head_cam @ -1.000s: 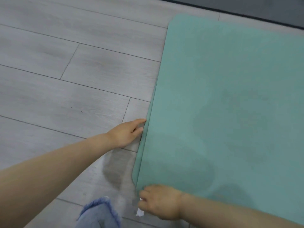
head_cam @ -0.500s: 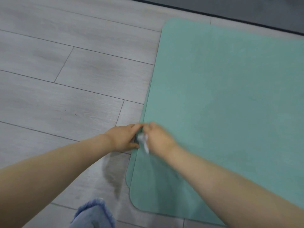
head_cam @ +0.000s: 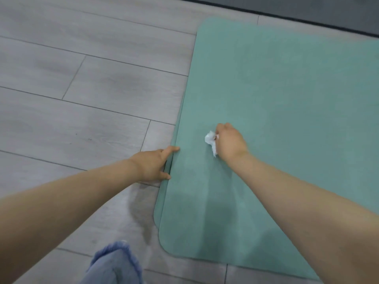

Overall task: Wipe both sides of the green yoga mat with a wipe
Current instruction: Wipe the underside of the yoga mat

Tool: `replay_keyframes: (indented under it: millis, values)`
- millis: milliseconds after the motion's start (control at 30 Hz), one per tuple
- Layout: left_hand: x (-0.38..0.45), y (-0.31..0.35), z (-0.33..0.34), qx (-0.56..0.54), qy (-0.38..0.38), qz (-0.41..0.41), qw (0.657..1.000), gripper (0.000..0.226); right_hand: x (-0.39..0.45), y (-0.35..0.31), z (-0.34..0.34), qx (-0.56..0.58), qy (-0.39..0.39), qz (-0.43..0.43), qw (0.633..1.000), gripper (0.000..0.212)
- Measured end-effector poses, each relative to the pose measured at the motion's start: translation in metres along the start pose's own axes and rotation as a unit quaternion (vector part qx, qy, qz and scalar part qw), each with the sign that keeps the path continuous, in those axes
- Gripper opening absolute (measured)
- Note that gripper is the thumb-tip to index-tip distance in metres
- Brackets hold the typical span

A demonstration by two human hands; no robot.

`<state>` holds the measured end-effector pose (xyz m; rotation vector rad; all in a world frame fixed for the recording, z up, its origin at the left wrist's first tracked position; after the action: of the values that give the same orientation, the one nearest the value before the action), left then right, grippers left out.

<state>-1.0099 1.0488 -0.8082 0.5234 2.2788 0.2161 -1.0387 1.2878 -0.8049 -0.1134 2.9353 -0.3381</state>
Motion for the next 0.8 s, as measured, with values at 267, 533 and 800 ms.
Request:
replay_keyframes:
  millis: [267, 533, 800]
  values:
    - [0.0, 0.004, 0.003, 0.06, 0.012, -0.014, 0.998, 0.09, -0.206, -0.029, 0.028, -0.037, -0.362, -0.508, 0.781, 0.009]
    - [-0.003, 0.025, -0.011, 0.164, 0.055, -0.001, 0.985, 0.081, 0.022, 0.057, -0.015, -0.066, -0.083, -0.013, 0.994, 0.033]
    - [-0.004, 0.049, -0.006, 0.228, 0.04, 0.041, 0.972, 0.108, -0.148, -0.01, 0.012, 0.051, -0.178, -0.298, 0.936, 0.014]
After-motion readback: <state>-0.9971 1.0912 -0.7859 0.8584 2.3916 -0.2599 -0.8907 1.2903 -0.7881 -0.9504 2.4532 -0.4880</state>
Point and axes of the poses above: each hand's wrist, its own x-axis towards the middle knuckle, its own z-axis out of the palm, y = z × x, the point moved 2 cm from there along x, towards the middle knuckle, and after that the axes turned 1 degree about -z, right-handed, at the moved point
